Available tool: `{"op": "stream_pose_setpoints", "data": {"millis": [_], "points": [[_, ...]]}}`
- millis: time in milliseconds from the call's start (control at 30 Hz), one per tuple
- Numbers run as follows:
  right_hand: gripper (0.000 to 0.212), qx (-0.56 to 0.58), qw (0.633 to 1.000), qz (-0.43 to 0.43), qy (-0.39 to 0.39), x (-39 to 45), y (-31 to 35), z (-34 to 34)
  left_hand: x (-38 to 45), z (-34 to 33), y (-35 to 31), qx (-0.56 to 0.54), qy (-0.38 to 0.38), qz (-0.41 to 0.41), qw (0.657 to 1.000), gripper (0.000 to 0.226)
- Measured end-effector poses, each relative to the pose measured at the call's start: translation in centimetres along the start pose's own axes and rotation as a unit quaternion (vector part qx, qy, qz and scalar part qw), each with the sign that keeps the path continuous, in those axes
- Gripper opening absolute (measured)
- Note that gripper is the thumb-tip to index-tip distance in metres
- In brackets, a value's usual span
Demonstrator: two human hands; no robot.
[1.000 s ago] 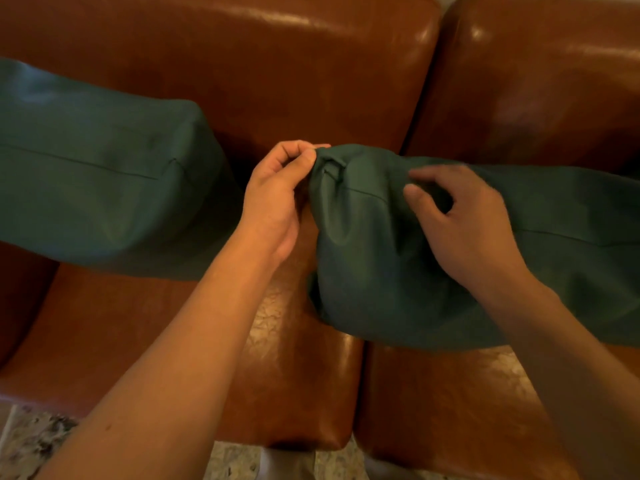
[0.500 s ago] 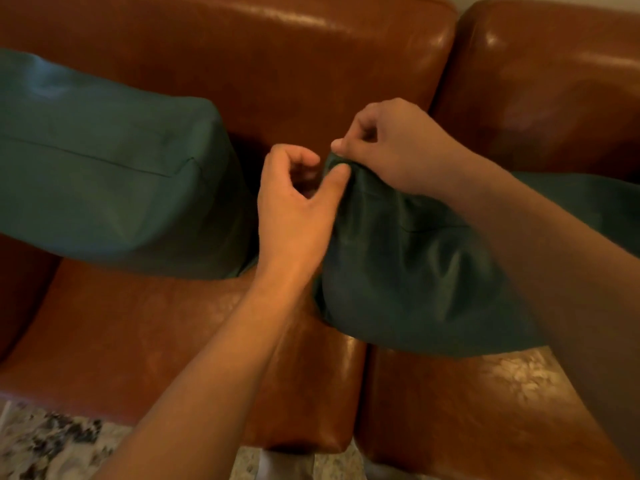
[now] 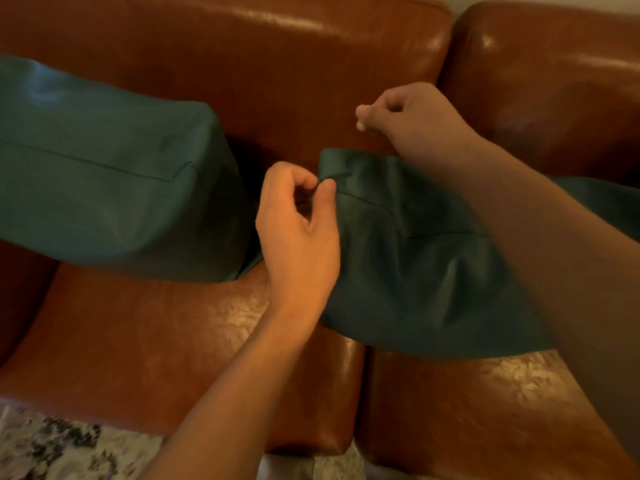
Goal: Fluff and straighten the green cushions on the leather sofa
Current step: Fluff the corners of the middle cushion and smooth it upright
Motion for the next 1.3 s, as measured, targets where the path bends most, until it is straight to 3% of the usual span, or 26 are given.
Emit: {"op": "stream_pose_setpoints", "data": {"millis": [167,300,367,467,567,733,800,833,900,967,1067,1200,1300], "points": [[0.011,-0.072,0.992,0.037,-0.094,-5.8,-3.0,0.8,0.6,-0.5,1.2,-0.105,-0.037,0.141,0.984,0.019],[0.023,-0.097,0.987,0.043,-0.119,-10.1,-4.7,0.1,0.8,-2.3,1.5,-0.027,0.038,0.182,0.982,0.026],[0.024,-0.094,0.978,0.062,-0.175,-11.0,-5.0,0.7,1.2,-2.9,1.5,0.016,0.077,0.160,0.984,0.015],[0.029,-0.106,0.964,0.042,-0.240,-12.3,-6.8,2.9,2.1,-2.7,1.7,0.053,0.064,0.132,0.988,0.023],[0.039,-0.147,0.973,-0.035,-0.177,-13.3,-9.9,4.3,2.5,-2.5,2.1,0.063,0.058,0.132,0.988,0.026],[0.045,-0.169,0.973,-0.049,-0.147,-12.1,-11.1,5.0,3.1,-3.5,1.7,0.070,0.059,0.159,0.983,0.029],[0.046,-0.171,0.973,-0.054,-0.145,-11.4,-11.1,5.3,3.1,-3.6,0.6,0.165,0.034,0.106,0.980,0.039],[0.046,-0.172,0.972,-0.053,-0.148,-11.2,-11.0,5.7,2.7,-3.6,-0.5,0.222,0.017,0.034,0.974,0.044],[0.047,-0.170,0.970,-0.041,-0.166,-11.2,-10.8,6.3,0.8,-4.7,-3.1,0.258,0.030,-0.149,0.954,0.049],[0.047,-0.163,0.971,-0.024,-0.171,-11.6,-10.6,6.4,-2.0,-7.7,-4.8,0.252,0.148,-0.257,0.921,0.047],[0.049,-0.183,0.979,-0.022,-0.091,-11.8,-11.1,5.2,-4.3,-11.9,-4.8,0.347,0.317,-0.224,0.854,0.054],[0.050,-0.246,0.968,-0.030,-0.040,-10.2,-12.7,5.0,-3.2,-14.2,-3.0,0.438,0.363,-0.217,0.793,0.059],[0.054,-0.300,0.953,-0.046,-0.011,-9.3,-13.5,5.3,-1.5,-13.8,-1.8,0.474,0.373,-0.195,0.774,0.063]]}}
Point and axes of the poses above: each hand's wrist, its own x-axis towards the middle knuckle, its own z-axis out of the back of the hand, y = z × x, the point moved 2 cm from there along x, towards the middle knuckle, and after that the axes turned 1 degree about x, right-handed, at the moved point
